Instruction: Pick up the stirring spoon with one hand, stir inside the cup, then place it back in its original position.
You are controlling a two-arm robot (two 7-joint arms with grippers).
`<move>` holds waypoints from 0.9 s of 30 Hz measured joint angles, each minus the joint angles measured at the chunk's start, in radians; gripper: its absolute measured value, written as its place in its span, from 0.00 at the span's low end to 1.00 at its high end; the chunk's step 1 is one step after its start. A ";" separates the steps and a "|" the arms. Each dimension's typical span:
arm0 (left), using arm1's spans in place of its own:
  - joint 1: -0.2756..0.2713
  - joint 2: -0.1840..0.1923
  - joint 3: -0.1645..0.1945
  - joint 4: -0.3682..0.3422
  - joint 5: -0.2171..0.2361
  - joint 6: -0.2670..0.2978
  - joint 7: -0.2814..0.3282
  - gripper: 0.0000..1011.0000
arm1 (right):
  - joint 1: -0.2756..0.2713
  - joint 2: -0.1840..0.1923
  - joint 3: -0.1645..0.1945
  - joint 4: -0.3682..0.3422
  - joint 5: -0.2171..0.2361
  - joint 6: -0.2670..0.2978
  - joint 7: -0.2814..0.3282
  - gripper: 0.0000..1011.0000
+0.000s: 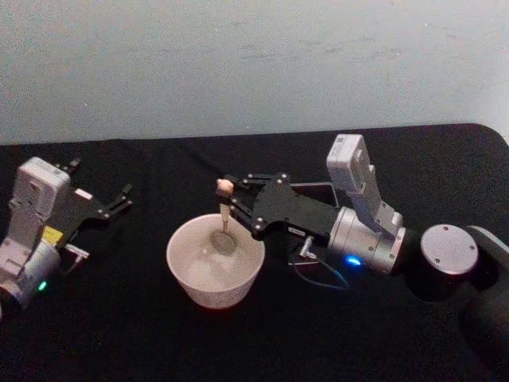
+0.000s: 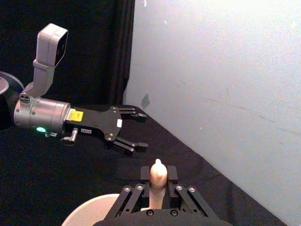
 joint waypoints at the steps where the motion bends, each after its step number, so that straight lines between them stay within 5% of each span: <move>1: 0.000 0.000 0.000 0.000 0.000 0.000 0.000 0.99 | -0.001 0.001 0.001 -0.002 0.000 0.001 0.000 0.20; 19: 0.000 0.000 0.000 0.000 0.000 0.000 0.000 0.99 | -0.080 0.075 0.025 -0.112 0.027 0.034 0.019 0.20; 27: 0.000 0.000 0.000 0.000 0.000 0.000 0.000 0.99 | -0.115 0.101 0.000 -0.177 0.053 0.047 0.061 0.20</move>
